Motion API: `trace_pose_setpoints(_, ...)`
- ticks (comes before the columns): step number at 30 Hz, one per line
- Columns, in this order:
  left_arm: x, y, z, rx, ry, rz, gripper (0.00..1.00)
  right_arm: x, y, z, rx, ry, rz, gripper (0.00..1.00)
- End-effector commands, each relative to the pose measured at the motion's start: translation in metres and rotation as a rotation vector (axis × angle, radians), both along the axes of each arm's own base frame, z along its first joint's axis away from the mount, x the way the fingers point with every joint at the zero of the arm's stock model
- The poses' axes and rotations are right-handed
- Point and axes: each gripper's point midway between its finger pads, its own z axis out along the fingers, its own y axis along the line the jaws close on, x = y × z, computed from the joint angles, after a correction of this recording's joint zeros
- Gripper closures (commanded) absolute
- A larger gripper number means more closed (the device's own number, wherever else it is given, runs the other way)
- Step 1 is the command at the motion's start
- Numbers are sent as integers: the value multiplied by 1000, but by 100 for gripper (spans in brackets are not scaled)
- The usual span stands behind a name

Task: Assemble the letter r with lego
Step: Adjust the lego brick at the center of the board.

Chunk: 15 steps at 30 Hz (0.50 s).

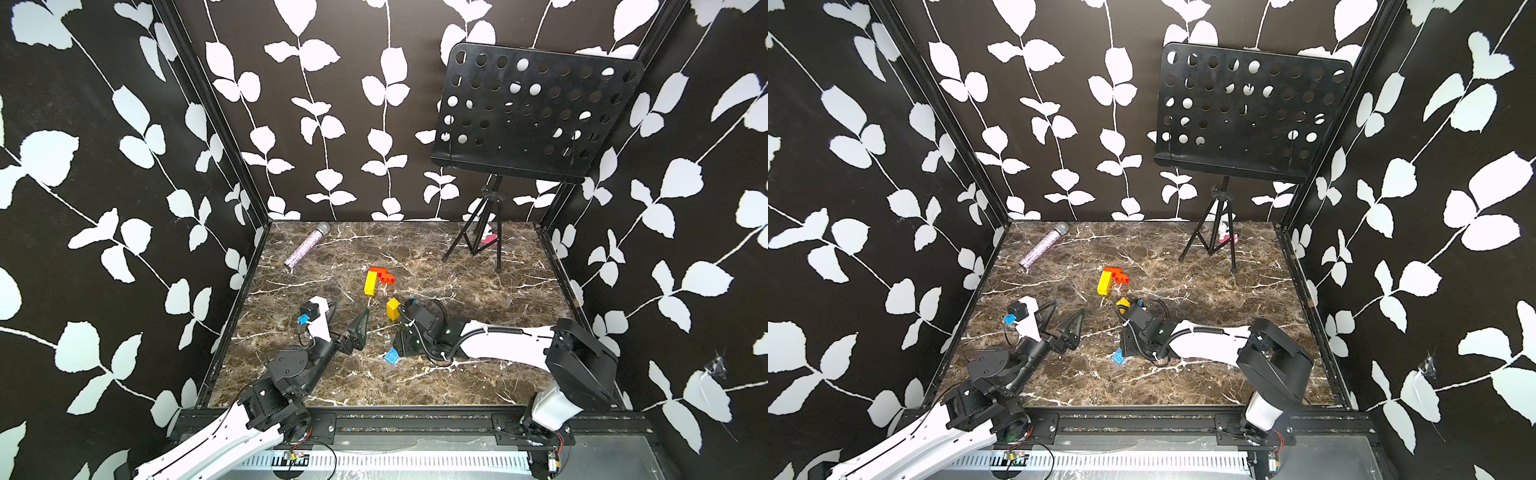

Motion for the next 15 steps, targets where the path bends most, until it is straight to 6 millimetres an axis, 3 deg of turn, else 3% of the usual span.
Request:
trace_pose_setpoints(1, 3, 0, -5, -3, 19, 17, 3, -10, -1, 20, 94, 21, -50, 53)
trace_pose_setpoints(8, 4, -5, 3, -9, 21, 3, 3, -15, -9, 12, 100, 51, -81, 96)
trace_pose_setpoints(15, 4, -6, 2, -12, 37, -5, 4, -19, 7, -25, 64, 177, -47, 98)
